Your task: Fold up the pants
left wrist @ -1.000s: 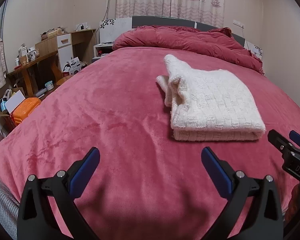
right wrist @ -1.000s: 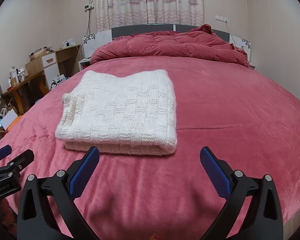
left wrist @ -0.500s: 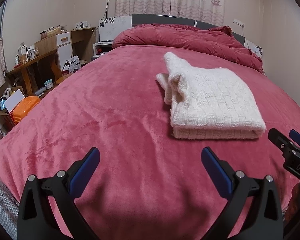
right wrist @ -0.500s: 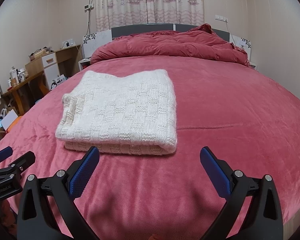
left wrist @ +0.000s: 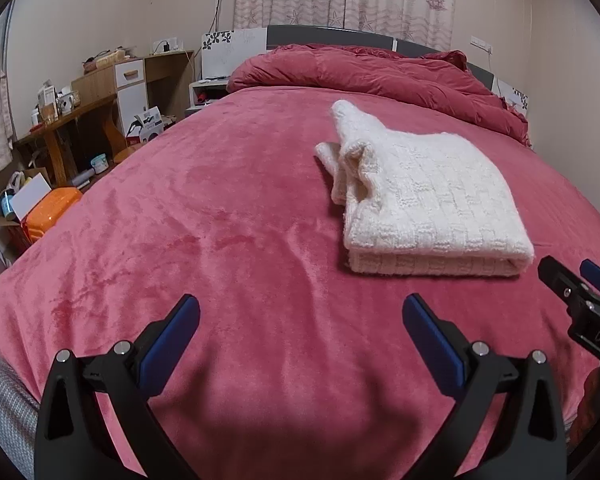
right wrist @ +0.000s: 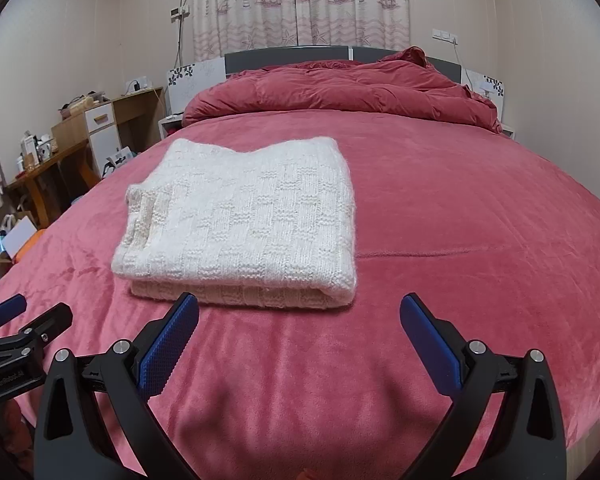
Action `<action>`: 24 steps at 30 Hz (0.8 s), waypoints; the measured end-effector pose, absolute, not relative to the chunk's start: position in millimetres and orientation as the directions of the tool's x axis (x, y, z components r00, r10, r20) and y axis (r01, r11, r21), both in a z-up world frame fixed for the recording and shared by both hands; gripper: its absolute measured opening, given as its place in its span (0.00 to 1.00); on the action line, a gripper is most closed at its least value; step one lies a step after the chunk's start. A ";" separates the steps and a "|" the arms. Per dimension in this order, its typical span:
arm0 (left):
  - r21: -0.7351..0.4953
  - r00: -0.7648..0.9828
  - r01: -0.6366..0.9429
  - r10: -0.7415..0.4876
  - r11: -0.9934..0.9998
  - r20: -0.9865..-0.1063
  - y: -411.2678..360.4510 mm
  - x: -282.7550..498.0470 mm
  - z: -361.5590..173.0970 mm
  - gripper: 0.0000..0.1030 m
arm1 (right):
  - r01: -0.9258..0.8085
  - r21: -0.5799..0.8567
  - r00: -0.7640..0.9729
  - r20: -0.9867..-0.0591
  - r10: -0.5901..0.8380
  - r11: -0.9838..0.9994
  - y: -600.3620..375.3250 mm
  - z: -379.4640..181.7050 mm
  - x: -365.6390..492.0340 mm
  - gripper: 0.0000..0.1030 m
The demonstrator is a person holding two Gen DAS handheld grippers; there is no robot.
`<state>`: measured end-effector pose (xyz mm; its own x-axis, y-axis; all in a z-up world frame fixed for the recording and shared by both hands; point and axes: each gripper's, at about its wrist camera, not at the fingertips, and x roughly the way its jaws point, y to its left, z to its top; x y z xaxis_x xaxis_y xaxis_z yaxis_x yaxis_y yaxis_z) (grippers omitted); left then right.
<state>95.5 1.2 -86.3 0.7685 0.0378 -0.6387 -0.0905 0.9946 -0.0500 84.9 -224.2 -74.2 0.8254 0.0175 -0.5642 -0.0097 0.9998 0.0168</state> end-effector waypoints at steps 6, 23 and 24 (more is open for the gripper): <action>-0.043 0.761 -0.094 0.044 0.995 -0.647 -1.3 96.0 -88.1 0.98 | -0.014 0.019 0.822 -0.568 0.022 1.000 -225.9 -74.0 85.8 0.97; -0.071 0.706 -0.108 0.026 0.992 -0.708 4.7 103.8 -98.8 0.98 | -0.014 0.023 0.815 -0.579 0.025 1.000 -231.0 -75.9 90.5 0.97; -0.074 0.700 -0.108 0.023 0.991 -0.714 5.1 104.7 -99.9 0.98 | -0.014 0.025 0.814 -0.580 0.026 1.000 -232.0 -76.0 91.1 0.97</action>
<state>104.7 5.1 -99.9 0.7000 0.0232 -0.7138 -0.1081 0.9914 -0.0738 91.1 -232.0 -76.0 0.8142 0.0257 -0.5801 -0.0136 0.9996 0.0252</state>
